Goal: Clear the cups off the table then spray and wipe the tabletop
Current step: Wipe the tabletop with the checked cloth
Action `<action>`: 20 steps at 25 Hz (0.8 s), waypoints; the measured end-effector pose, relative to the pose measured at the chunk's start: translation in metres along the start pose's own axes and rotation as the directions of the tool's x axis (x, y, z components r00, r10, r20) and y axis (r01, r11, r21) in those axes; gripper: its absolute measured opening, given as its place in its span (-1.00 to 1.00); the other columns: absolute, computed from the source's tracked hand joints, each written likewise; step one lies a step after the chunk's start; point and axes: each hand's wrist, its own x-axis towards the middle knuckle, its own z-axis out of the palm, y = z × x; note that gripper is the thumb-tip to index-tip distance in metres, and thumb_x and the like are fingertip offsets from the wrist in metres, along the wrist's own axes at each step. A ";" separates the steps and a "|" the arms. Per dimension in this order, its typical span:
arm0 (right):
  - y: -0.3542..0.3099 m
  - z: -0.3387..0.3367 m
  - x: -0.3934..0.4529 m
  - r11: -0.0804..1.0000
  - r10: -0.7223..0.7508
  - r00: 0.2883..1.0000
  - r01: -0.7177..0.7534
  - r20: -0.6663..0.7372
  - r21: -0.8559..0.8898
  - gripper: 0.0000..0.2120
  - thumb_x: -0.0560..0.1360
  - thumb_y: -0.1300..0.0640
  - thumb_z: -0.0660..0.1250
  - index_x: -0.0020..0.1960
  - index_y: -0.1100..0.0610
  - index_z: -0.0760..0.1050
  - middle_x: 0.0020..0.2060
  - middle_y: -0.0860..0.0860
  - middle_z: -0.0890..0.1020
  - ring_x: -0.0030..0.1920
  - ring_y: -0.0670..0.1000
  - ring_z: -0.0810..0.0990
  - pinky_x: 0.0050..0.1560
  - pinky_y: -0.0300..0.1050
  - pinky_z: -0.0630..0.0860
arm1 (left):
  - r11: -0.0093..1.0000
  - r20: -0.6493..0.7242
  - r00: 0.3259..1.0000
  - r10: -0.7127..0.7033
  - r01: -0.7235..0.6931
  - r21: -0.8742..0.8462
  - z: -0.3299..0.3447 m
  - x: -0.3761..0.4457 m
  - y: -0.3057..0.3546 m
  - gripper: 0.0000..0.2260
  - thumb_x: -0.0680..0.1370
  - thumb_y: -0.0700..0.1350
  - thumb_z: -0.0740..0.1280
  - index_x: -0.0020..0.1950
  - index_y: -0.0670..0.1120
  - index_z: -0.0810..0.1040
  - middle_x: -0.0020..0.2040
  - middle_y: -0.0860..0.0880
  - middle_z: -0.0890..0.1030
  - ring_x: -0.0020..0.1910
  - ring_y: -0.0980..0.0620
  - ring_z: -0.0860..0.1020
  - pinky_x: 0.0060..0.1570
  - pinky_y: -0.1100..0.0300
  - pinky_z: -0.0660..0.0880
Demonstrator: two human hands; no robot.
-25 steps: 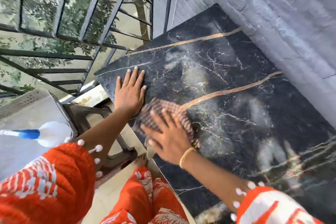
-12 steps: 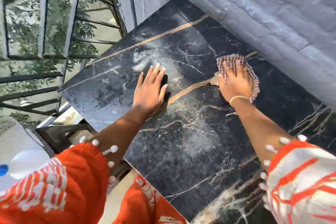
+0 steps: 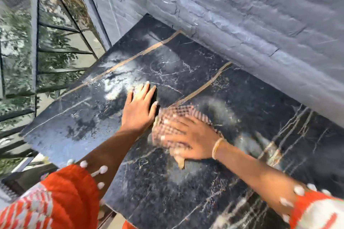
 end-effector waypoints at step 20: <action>0.158 -0.050 0.144 0.848 0.526 0.850 -0.527 0.024 0.055 -0.48 0.56 -0.30 -0.02 0.51 -0.29 0.07 0.58 -0.01 -0.04 0.55 0.23 -0.02 0.50 0.30 -0.07 | 1.000 0.036 0.999 -0.009 0.009 0.017 -0.005 0.000 0.002 -0.48 0.60 0.24 0.05 0.56 0.19 0.11 0.58 0.08 0.12 0.55 0.12 0.11 0.52 -0.04 0.01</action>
